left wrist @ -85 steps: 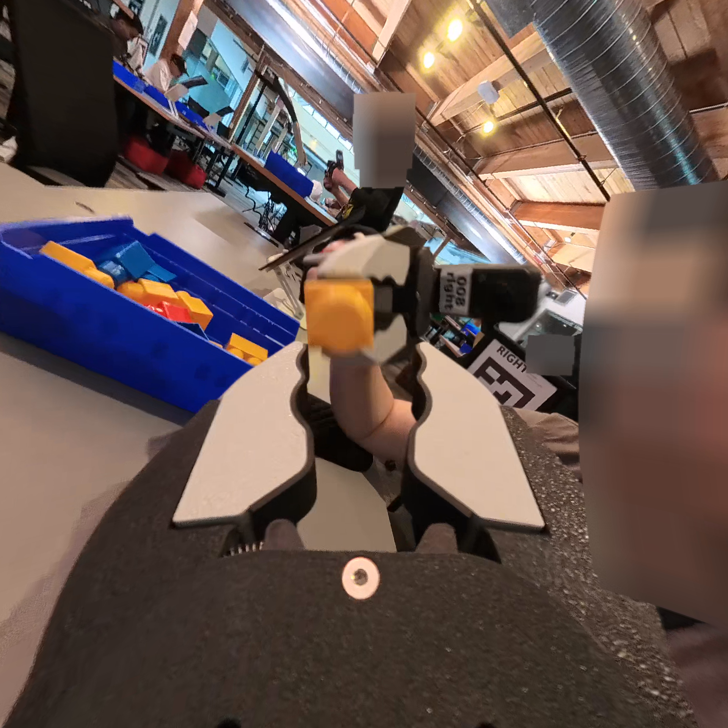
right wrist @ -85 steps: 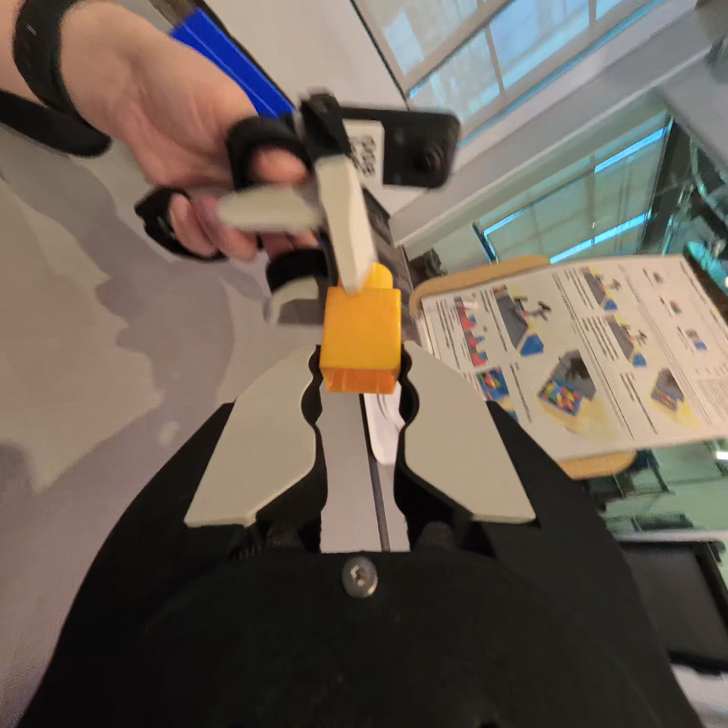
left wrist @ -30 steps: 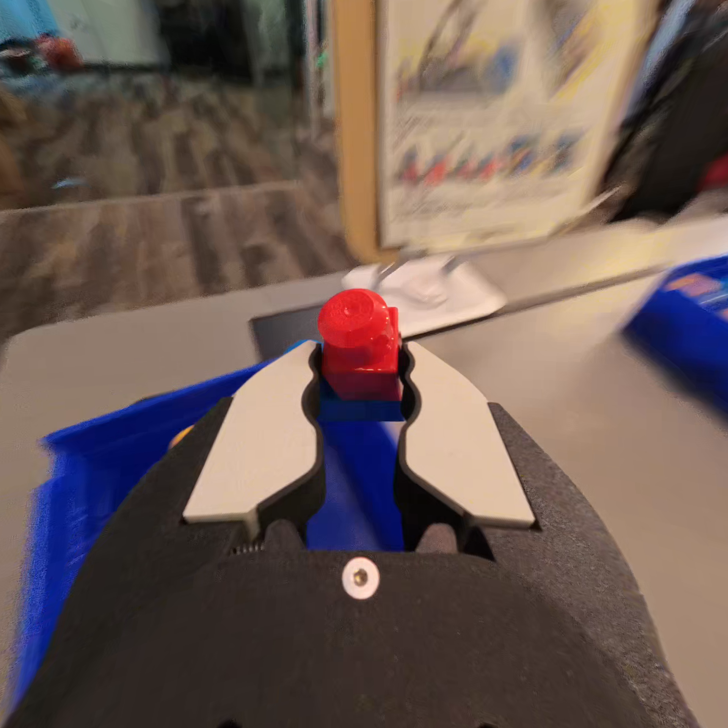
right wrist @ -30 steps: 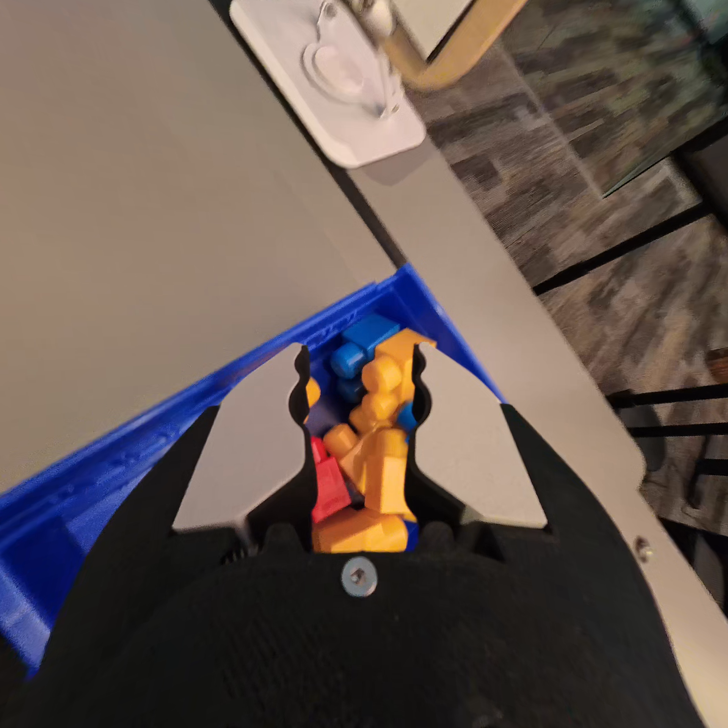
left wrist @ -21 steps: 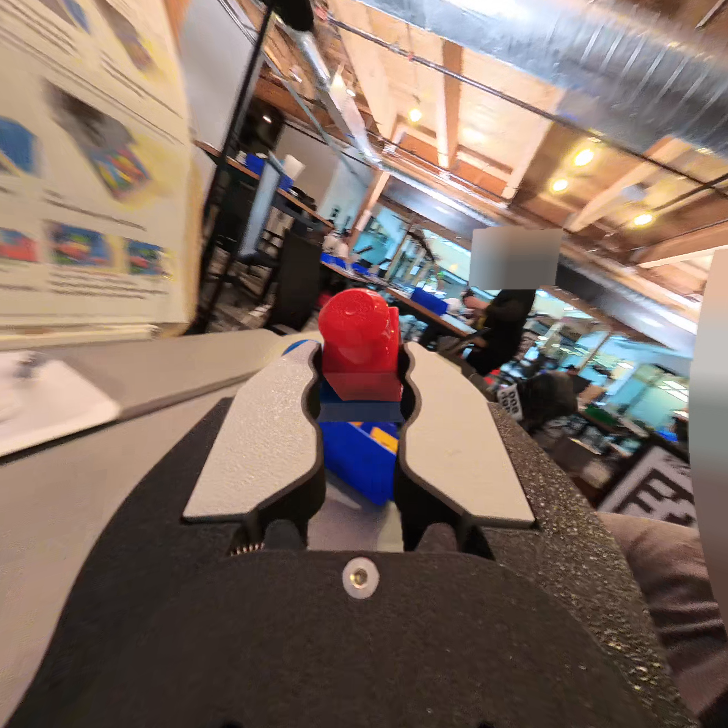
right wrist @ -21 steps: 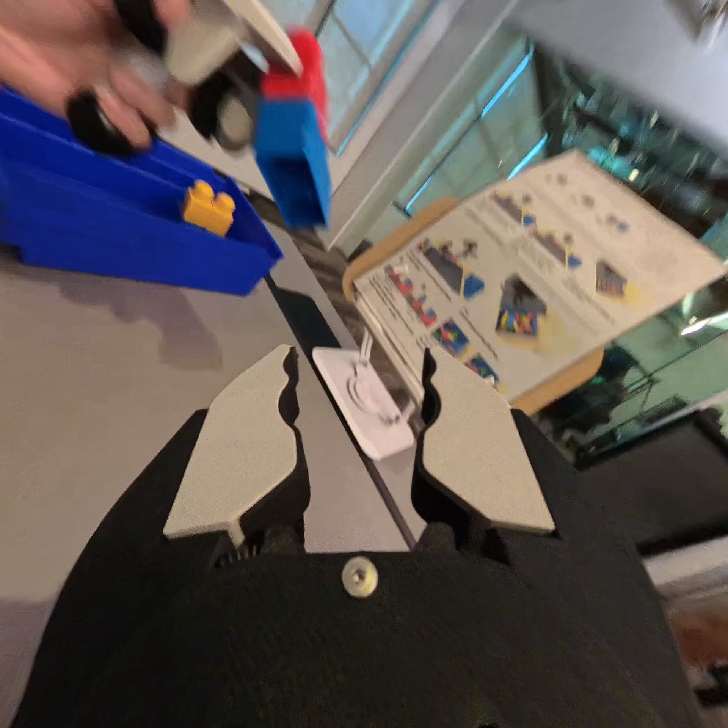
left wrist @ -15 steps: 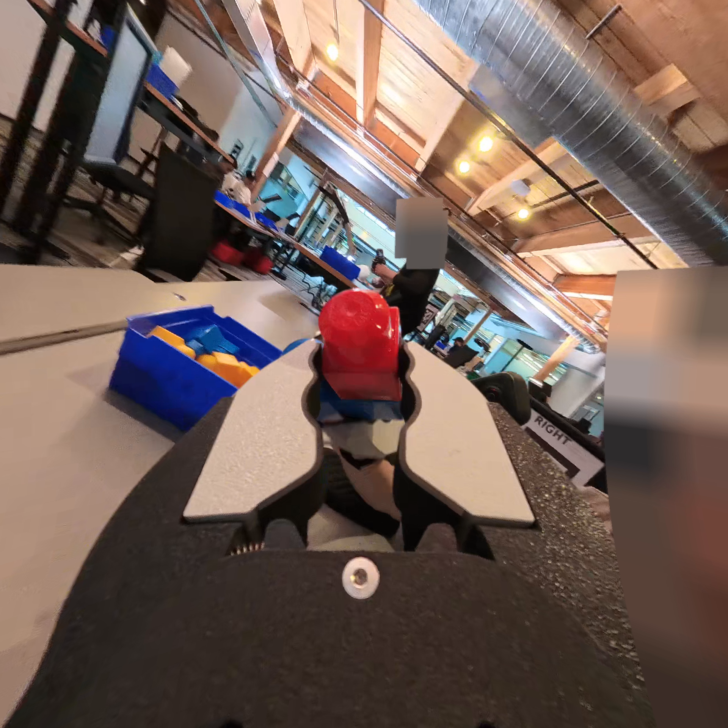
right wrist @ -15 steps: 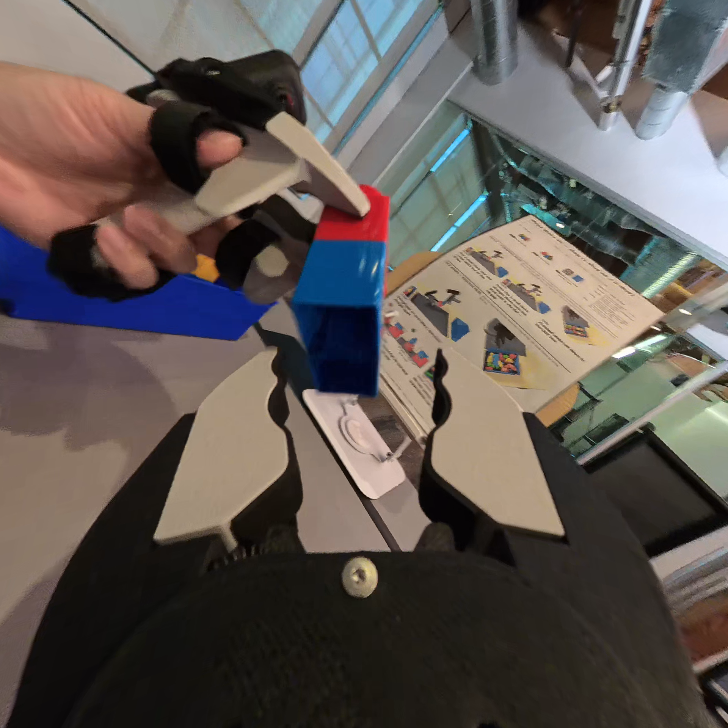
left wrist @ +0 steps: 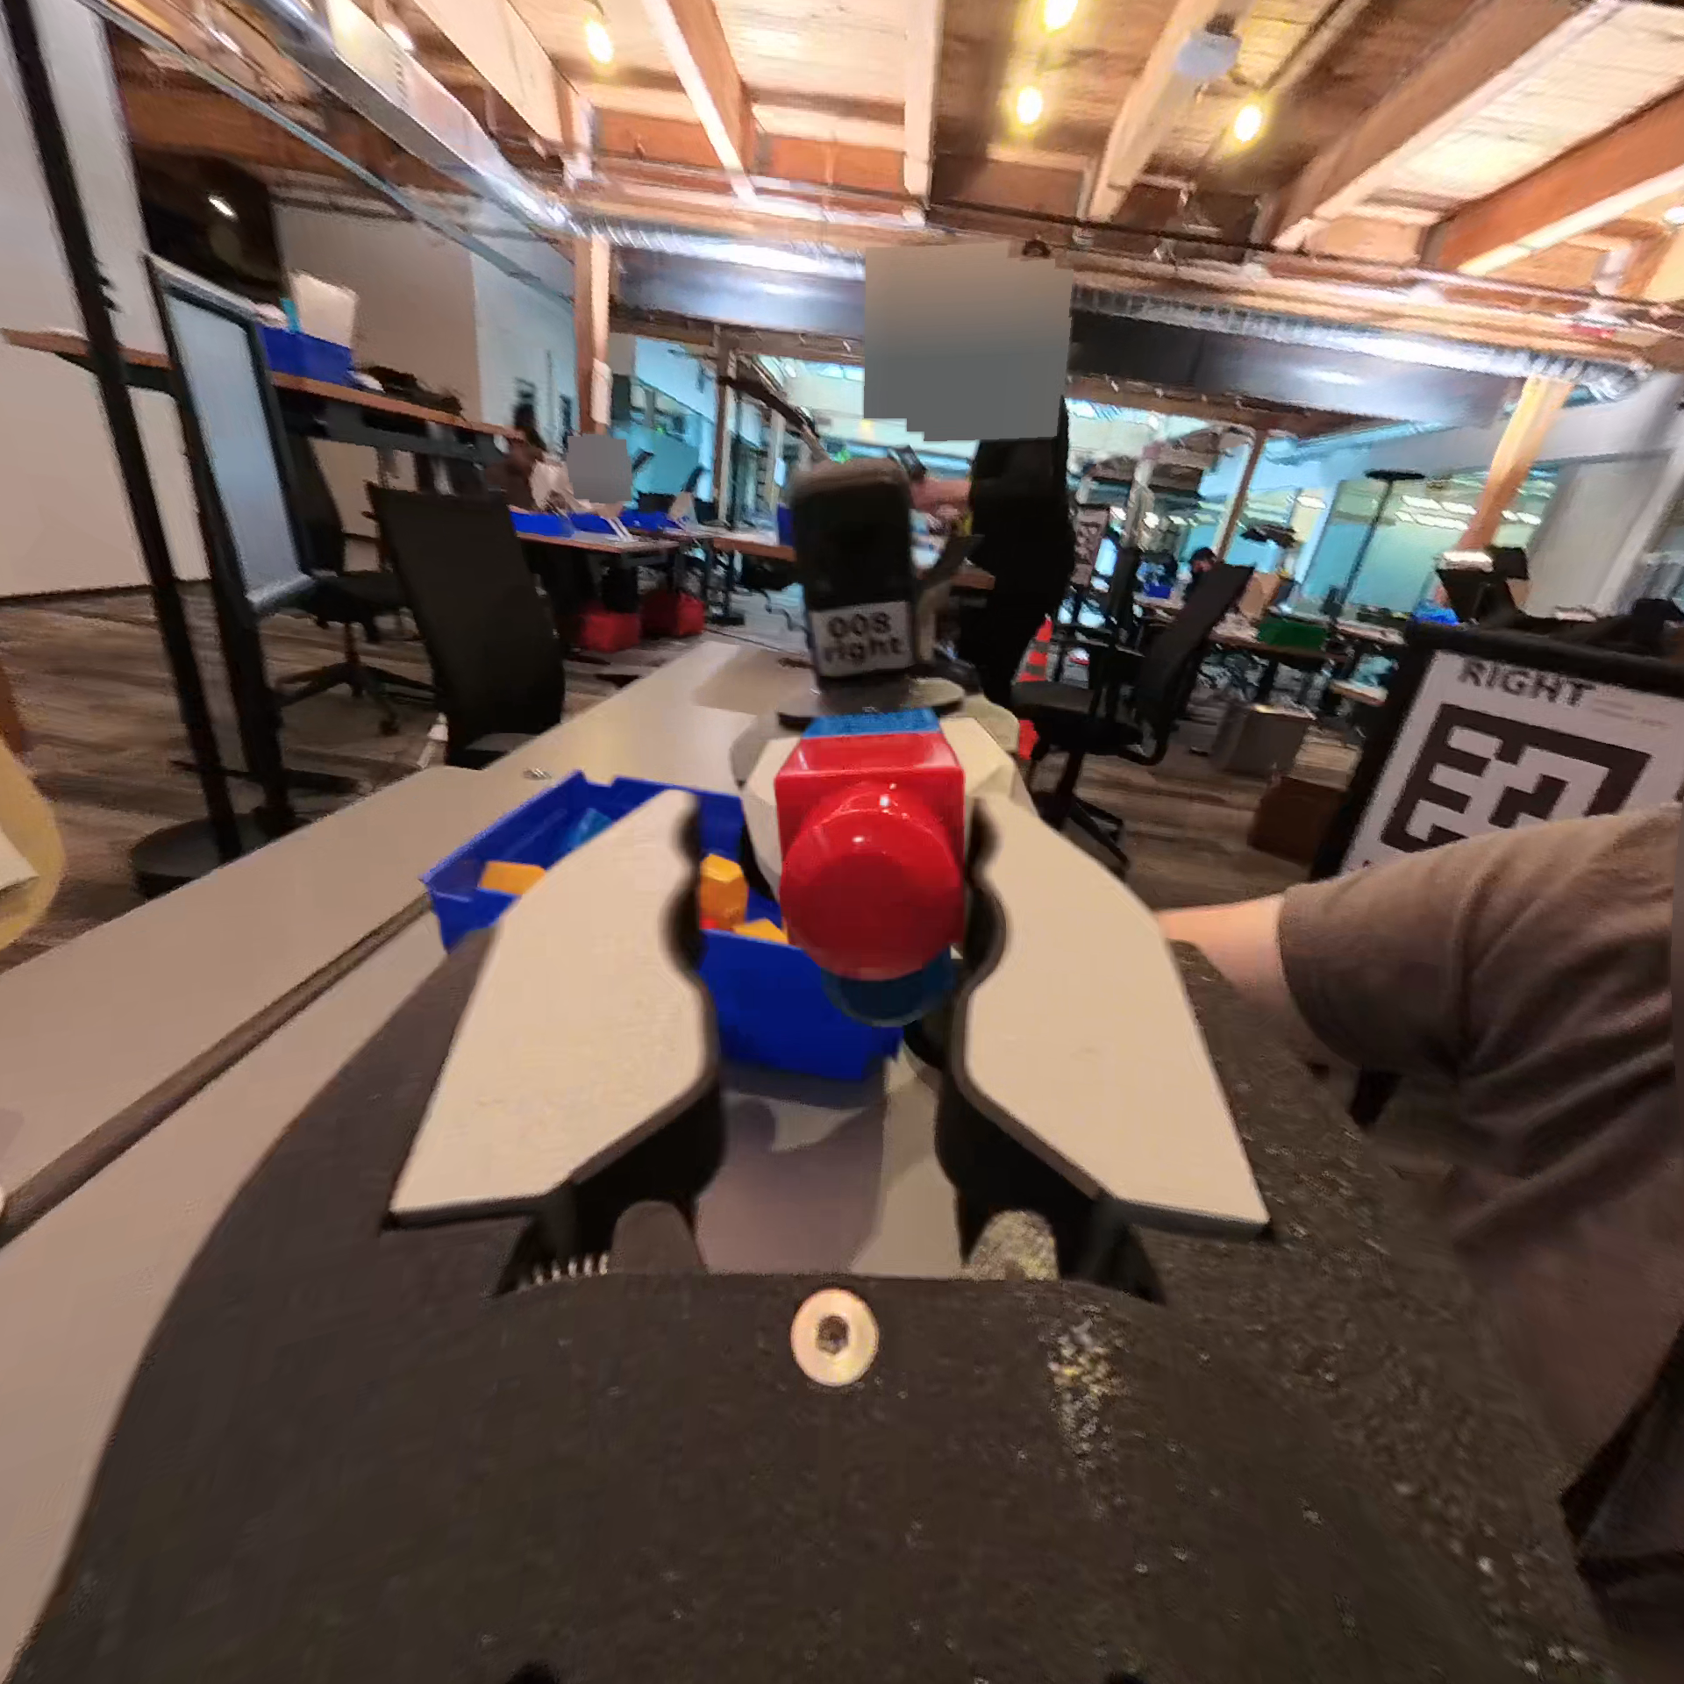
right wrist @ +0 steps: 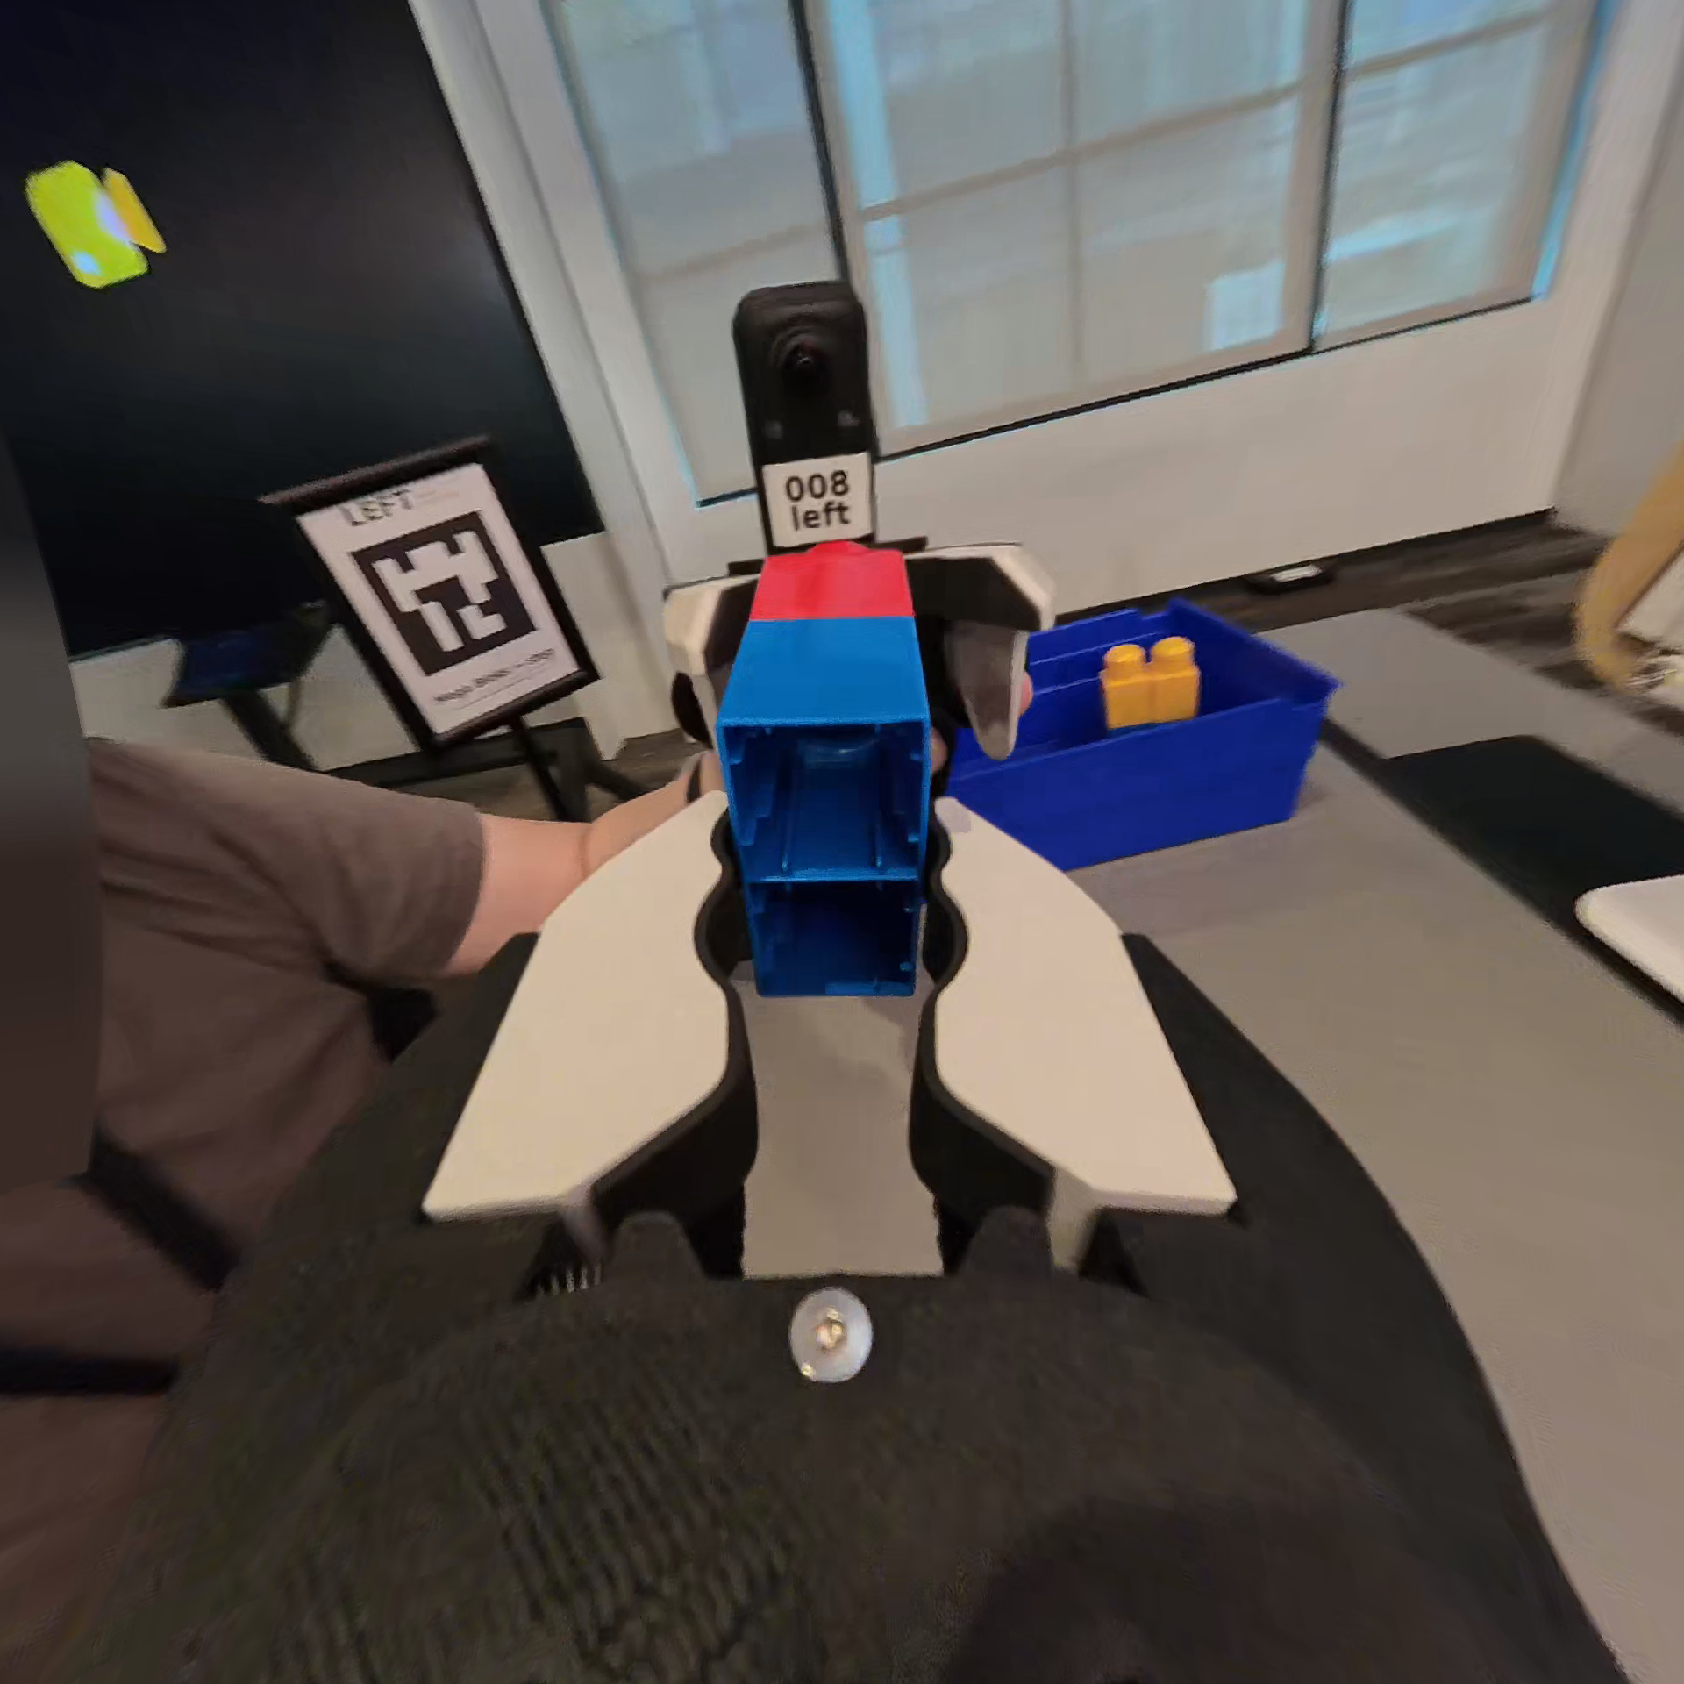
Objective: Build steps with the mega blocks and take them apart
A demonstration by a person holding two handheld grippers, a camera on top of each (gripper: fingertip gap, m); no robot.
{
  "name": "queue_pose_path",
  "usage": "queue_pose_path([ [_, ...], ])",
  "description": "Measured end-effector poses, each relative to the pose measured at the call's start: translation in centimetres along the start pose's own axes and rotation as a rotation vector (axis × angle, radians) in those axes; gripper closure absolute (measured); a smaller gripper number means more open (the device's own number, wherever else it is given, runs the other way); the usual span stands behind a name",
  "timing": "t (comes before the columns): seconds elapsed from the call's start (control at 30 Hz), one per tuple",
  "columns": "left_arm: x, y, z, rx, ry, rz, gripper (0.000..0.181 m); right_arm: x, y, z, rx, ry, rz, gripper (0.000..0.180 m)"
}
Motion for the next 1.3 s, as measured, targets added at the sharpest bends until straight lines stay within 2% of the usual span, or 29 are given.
queue_pose_path([
  [0.03,-0.5,-0.4,-0.1,-0.044,0.032,0.007,0.142,-0.2,0.0,-0.1,0.026,-0.006,-0.031,0.143],
  [0.17,0.1,0.0,0.3,-0.024,0.053,0.034,0.145,-0.6,-0.5,0.2,0.048,-0.004,-0.072,0.143],
  [0.23,3.7,-0.6,2.8,-0.063,-0.123,0.082,0.145,0.5,-1.1,1.8,0.023,-0.019,-0.062,0.143],
  [0.3,6.5,-1.1,6.0,-0.114,-0.226,0.13,0.145,2.1,-2.2,5.1,-0.047,-0.001,-0.024,0.143],
  [0.37,7.2,-0.8,7.7,-0.042,-0.228,0.09,0.145,2.1,-4.1,9.9,-0.217,0.161,0.057,0.143],
  [0.43,7.1,-0.8,7.8,0.027,-0.2,0.02,0.145,-0.1,-5.8,15.5,-0.385,0.4,0.047,0.143],
  [0.5,6.1,-1.4,6.5,0.014,-0.131,-0.016,0.144,-3.7,-7.3,20.9,-0.528,0.62,-0.058,0.143],
  [0.57,4.4,-1.4,4.8,0.007,-0.032,-0.011,0.144,-7.7,-8.2,24.6,-0.584,0.77,-0.23,0.143],
  [0.73,1.4,0.1,2.2,0.006,0.062,0.088,0.144,-15.3,-9.7,26.4,-0.507,0.95,-0.517,0.142],
  [0.83,-0.3,1.6,1.3,0.037,0.107,0.197,0.144,-14.8,-10.8,27.1,-0.629,1.053,-0.416,0.136],
  [0.9,-1.3,2.6,0.8,0.07,0.135,0.249,0.144,-11.2,-11.4,26.1,-0.722,1.015,-0.221,0.131],
  [0.97,-2.1,3.1,0.3,0.073,0.147,0.307,0.144,-6.1,-11.1,22.8,-0.752,0.895,0.075,0.128],
  [1.03,-2.7,3.1,-0.2,0.042,0.149,0.382,0.144,-1.1,-8.9,17.0,-0.663,0.68,0.455,0.122],
  [1.07,-3.0,3.0,-0.5,0.023,0.148,0.418,0.144,0.3,-6.5,13.5,-0.549,0.557,0.617,0.122],
  [1.13,-3.3,2.7,-0.9,-0.01,0.145,0.462,0.144,1.4,-1.3,7.8,-0.31,0.35,0.828,0.128],
  [1.17,-3.5,2.5,-1.2,-0.03,0.145,0.464,0.144,1.3,0.2,5.8,-0.25,0.308,0.865,0.131],
  [1.3,-3.8,1.5,-2.0,-0.074,0.133,0.47,0.144,-0.4,0.8,1.4,-0.308,0.351,0.972,0.12],
])
Point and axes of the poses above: each gripper's, where its closed fingertips meet, z back along the fingers, x out of its top, y = z × x across the jaws, the point moved 2 cm from there along z, back along the fingers, and after that the axes turned 15 degrees about z, right-handed, at the moved point
